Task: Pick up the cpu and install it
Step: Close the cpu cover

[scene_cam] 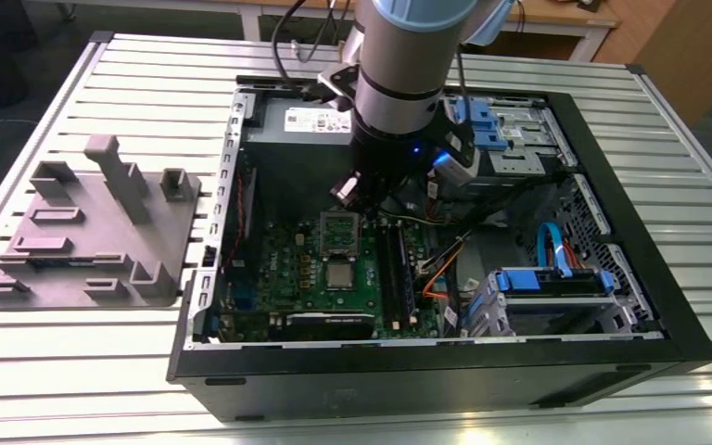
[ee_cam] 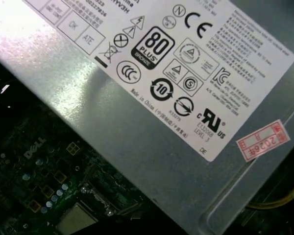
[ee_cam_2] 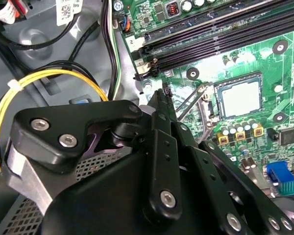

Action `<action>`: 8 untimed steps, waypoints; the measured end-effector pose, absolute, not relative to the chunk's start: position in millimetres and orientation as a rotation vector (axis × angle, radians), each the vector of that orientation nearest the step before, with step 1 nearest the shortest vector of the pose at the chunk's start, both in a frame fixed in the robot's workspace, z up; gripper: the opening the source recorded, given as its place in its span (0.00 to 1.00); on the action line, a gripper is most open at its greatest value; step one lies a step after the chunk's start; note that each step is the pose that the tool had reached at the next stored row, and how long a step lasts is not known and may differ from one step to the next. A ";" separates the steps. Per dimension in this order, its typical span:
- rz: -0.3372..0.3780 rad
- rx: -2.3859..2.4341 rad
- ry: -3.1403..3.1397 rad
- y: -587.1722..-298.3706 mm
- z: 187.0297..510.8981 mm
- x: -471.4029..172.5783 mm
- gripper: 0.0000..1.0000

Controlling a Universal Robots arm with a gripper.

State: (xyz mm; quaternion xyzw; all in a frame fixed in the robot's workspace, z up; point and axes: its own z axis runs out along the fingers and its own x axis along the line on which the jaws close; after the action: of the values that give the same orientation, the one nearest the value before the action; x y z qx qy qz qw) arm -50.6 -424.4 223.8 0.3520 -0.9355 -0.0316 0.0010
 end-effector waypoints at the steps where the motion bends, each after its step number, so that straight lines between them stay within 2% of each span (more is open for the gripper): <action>1: -0.099 1.127 -2.928 -424.4 223.8 -50.6 0.10; 8: -0.099 1.292 -2.855 -424.4 223.8 -50.6 0.10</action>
State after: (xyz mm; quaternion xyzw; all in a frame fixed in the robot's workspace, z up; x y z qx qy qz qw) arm -50.6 -424.4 223.8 0.4121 -0.9106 -0.0314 0.0030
